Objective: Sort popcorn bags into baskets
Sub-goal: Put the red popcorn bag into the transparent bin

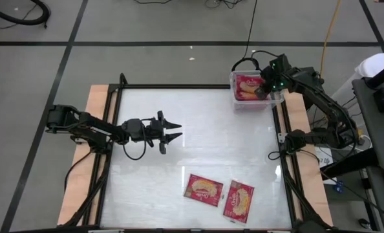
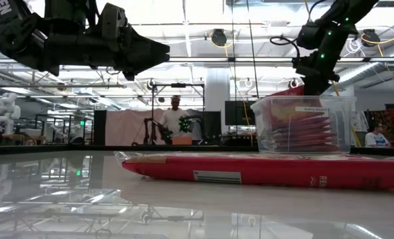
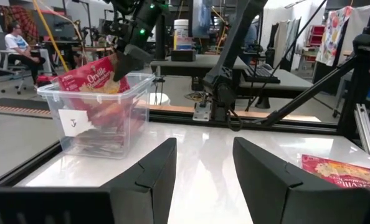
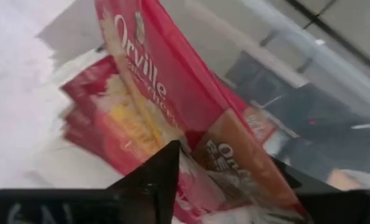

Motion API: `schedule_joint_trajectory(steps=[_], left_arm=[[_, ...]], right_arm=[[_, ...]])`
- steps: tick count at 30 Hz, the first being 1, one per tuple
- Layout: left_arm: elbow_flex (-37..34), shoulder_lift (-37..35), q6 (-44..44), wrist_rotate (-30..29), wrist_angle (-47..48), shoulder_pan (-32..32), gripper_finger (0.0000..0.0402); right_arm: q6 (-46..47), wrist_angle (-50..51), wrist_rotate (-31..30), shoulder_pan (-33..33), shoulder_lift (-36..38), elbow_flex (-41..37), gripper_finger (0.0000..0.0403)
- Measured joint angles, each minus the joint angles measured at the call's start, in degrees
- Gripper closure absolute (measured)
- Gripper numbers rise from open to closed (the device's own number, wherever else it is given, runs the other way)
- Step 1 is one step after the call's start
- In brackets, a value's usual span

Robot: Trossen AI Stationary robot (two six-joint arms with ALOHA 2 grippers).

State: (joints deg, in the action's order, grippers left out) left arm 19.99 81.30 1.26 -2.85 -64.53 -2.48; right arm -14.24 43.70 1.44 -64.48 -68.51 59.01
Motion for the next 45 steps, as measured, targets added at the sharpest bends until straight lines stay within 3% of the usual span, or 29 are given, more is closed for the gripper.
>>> schedule_joint_trajectory(steps=[12, 17, 28, 34, 38, 45], left_arm=[[0.0, 0.0, 0.1, 0.0, -3.0, 1.2, 0.024], [0.0, 0.0, 0.0, 0.0, -3.0, 2.7, 0.024], [0.0, 0.0, -0.9, 0.0, -3.8, 3.3, 0.024], [0.0, 0.0, -0.8, 0.0, -3.9, 3.4, 0.024], [0.0, 0.0, -0.9, 0.0, -3.4, 3.4, 0.024], [0.0, 0.0, 0.4, -0.2, -2.0, 6.1, 0.024]], right_arm=[[2.9, -9.8, -11.0, 4.1, 0.0, -4.6, 0.0241], [2.4, -9.2, -12.2, 4.2, 0.6, -5.1, 0.0236], [-0.7, -15.3, -16.6, 4.3, 1.8, -5.1, 0.0156], [0.1, -17.4, -22.4, 7.6, 2.6, -5.1, 0.0151], [1.2, -19.6, -19.1, 11.6, 4.3, -5.2, 0.016], [13.7, -19.5, -4.4, 23.0, 10.5, -5.2, 0.0176]])
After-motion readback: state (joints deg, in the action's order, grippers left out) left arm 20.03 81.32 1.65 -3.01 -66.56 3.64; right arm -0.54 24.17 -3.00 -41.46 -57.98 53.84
